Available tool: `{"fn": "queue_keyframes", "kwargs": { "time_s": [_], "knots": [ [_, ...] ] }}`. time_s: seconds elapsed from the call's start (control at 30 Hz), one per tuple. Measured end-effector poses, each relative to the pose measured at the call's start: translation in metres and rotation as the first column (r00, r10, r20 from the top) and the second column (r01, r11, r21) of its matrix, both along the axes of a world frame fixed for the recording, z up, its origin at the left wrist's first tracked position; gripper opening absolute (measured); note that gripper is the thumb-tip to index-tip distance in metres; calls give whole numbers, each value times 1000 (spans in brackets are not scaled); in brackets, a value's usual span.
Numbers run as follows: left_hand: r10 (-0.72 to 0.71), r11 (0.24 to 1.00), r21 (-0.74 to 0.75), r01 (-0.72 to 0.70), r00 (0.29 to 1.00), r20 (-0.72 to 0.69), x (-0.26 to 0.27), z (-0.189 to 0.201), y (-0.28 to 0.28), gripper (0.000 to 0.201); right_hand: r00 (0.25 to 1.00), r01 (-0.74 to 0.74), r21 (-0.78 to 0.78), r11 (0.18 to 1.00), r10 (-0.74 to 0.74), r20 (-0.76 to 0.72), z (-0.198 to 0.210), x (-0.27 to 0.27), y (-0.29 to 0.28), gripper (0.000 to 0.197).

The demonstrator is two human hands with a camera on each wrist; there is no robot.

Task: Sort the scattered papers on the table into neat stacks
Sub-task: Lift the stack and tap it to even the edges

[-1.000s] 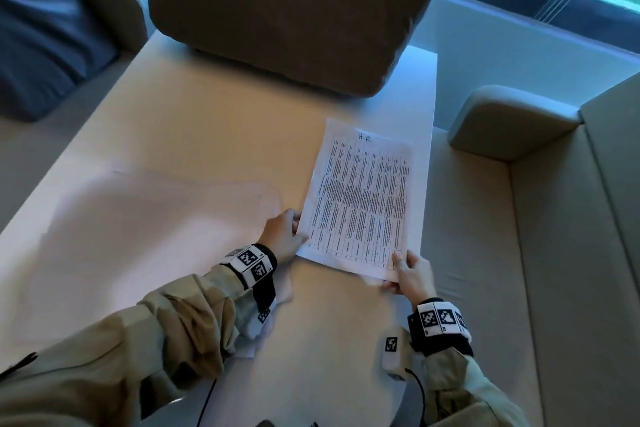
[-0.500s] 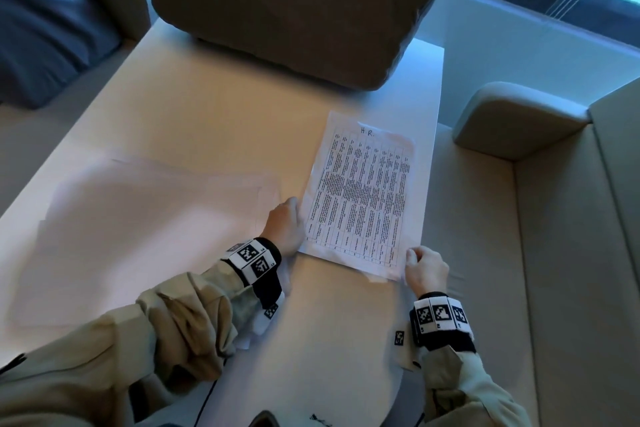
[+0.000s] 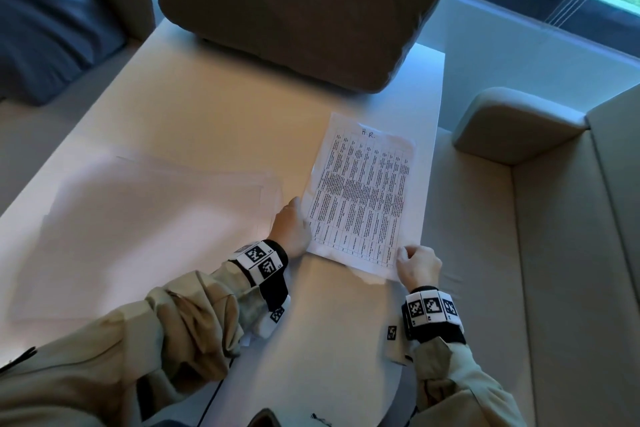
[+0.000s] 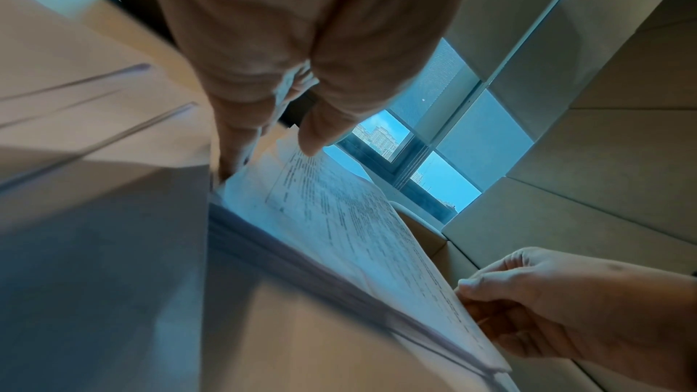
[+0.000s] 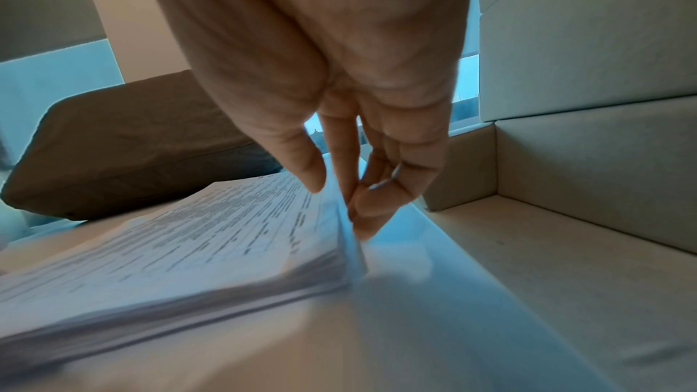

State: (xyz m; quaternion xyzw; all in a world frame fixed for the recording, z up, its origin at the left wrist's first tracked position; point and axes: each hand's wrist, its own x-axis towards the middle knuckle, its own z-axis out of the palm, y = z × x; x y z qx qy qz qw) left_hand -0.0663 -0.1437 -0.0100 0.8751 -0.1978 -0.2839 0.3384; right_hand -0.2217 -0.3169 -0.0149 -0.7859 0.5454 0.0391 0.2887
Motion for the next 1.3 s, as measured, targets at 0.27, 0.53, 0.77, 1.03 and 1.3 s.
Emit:
{"fn": "queue_keyframes", "kwargs": {
  "time_s": [0.27, 0.53, 0.77, 1.03, 1.3],
  "knots": [
    [4, 996, -86, -7, 1000, -28, 0, 6, 10, 33, 999, 45, -62, 997, -43, 32, 7, 5, 5, 27],
    [137, 944, -305, -126, 991, 14, 14, 21, 83, 34, 966, -96, 122, 988, 63, 249, 19, 8, 64, 11],
    [20, 996, -94, -7, 990, 138, 21, 1, 168, 33, 907, -372, 312, 874, 271, 322, 12, 36, 145, 14],
    [-186, 981, -16, 191, 970, 153, 26, -12, 195, 32, 961, -248, 250, 936, 205, 185, 8, 69, 207, 43],
    [-60, 994, -88, 58, 998, -24, 36, 1, 198, 25, 943, -226, 112, 968, 189, 275, 12, 84, 240, 26]
  ]
}}
